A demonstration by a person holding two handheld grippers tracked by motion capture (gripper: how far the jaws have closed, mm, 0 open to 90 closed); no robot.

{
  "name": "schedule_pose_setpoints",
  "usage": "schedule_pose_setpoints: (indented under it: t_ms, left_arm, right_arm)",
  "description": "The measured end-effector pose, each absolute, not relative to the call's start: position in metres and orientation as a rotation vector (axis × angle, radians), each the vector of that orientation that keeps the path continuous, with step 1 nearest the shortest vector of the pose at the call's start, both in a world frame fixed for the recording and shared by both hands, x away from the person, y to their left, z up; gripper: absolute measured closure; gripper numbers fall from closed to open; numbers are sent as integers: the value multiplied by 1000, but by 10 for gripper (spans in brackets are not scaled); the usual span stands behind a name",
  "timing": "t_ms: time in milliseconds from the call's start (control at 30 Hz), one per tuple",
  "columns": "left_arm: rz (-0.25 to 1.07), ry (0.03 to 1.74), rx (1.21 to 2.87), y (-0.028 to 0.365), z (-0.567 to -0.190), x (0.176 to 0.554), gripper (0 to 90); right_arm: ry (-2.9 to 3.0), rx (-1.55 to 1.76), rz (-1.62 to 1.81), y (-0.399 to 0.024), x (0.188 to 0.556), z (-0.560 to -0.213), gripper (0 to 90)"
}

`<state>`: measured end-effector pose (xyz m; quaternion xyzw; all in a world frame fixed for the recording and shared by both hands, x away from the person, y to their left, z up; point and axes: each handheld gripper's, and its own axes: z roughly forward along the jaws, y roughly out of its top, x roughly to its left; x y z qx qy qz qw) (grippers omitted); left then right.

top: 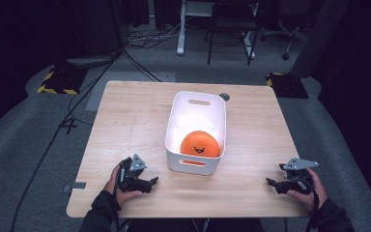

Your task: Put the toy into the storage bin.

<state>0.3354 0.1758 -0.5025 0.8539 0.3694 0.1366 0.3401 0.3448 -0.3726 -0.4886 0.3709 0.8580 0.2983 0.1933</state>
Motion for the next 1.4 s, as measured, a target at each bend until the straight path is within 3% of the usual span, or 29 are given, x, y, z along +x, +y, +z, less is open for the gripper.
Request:
schedule_pose_setpoints:
  t_ms: [667,1400]
  left_arm:
    - [345,956,2226,176,-503,336,155]
    - [342,949,2232,176,-502,337,155]
  right_arm:
    - [2289,1172,1005,-404,328,-503,151]
    - [2272,1190,1006,-403,327,-504,149]
